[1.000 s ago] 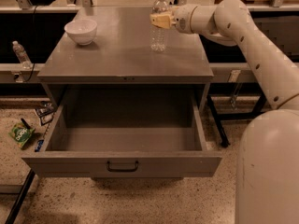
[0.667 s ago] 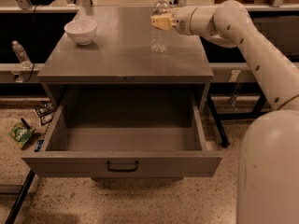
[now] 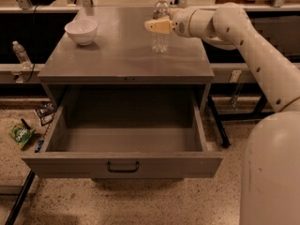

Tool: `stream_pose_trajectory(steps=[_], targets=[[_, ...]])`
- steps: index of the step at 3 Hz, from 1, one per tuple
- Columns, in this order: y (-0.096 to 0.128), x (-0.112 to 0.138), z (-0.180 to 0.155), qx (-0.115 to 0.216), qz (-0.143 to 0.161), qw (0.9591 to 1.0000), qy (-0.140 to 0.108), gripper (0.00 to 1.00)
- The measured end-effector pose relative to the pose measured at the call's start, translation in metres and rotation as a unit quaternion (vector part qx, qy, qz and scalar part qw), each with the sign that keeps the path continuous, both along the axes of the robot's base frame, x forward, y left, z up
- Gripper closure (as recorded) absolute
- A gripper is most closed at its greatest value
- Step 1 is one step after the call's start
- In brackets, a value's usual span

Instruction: Pick water bottle from top drawer and place on counter

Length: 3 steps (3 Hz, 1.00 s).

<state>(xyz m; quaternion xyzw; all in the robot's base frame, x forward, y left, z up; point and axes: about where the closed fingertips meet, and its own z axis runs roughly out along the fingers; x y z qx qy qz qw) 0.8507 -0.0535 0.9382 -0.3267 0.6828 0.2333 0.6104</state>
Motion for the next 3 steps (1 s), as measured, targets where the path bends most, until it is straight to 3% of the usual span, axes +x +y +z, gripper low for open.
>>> stream_pose_trajectory(steps=[1,2,3], targets=[[-0.001,-0.009,0.006,0.005,0.0,0.9999,-0.01,0.0],[-0.011,-0.039,0.022,0.004,0.004,0.9996,-0.026,0.0],[-0.031,-0.086,0.048,0.003,-0.012,0.9985,-0.053,0.0]])
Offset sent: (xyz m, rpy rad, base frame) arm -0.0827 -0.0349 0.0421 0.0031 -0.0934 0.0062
